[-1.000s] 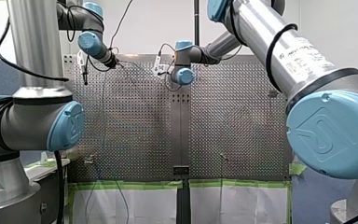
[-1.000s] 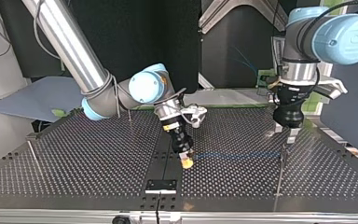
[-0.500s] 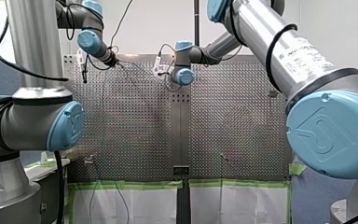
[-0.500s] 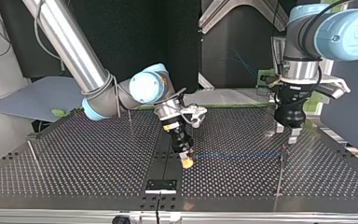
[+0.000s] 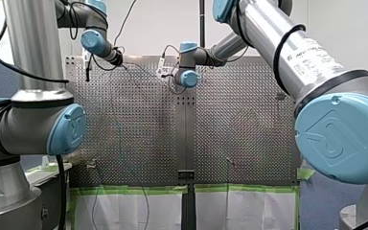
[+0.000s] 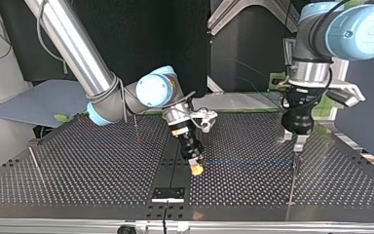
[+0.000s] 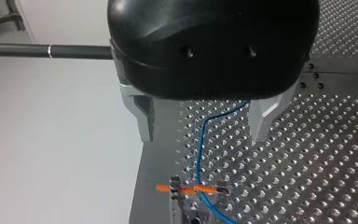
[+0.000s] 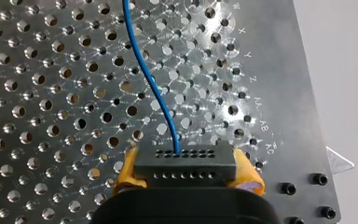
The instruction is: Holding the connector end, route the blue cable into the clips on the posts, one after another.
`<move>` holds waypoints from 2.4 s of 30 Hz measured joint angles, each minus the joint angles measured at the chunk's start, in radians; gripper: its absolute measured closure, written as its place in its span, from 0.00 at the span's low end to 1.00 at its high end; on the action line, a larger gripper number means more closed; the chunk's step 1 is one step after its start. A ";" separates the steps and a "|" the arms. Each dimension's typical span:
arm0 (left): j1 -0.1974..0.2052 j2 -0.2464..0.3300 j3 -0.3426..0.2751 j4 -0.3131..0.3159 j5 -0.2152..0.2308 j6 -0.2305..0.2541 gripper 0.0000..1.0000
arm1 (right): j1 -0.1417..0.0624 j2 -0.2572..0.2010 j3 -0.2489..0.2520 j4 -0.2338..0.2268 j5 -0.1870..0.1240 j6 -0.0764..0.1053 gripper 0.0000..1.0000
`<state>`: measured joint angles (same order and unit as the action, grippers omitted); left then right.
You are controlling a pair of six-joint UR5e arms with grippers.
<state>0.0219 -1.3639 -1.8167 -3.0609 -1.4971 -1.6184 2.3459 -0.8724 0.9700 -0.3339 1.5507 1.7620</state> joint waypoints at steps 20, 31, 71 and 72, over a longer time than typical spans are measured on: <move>-0.096 -0.124 0.166 -0.046 -0.107 0.034 0.00 | 0.004 -0.003 -0.003 0.003 -0.003 -0.002 1.00; -0.123 -0.202 0.243 -0.070 -0.167 0.034 0.00 | 0.005 -0.006 -0.005 0.008 -0.002 -0.002 1.00; -0.159 -0.295 0.300 -0.022 -0.275 0.049 0.16 | 0.006 -0.006 -0.004 0.025 -0.004 -0.002 1.00; -0.161 -0.294 0.300 -0.020 -0.281 0.054 0.33 | 0.006 -0.006 -0.004 0.025 -0.004 -0.002 1.00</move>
<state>-0.1392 -1.6583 -1.5162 -3.0812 -1.7783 -1.5645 2.3524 -0.8787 0.9659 -0.3087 1.5464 1.7600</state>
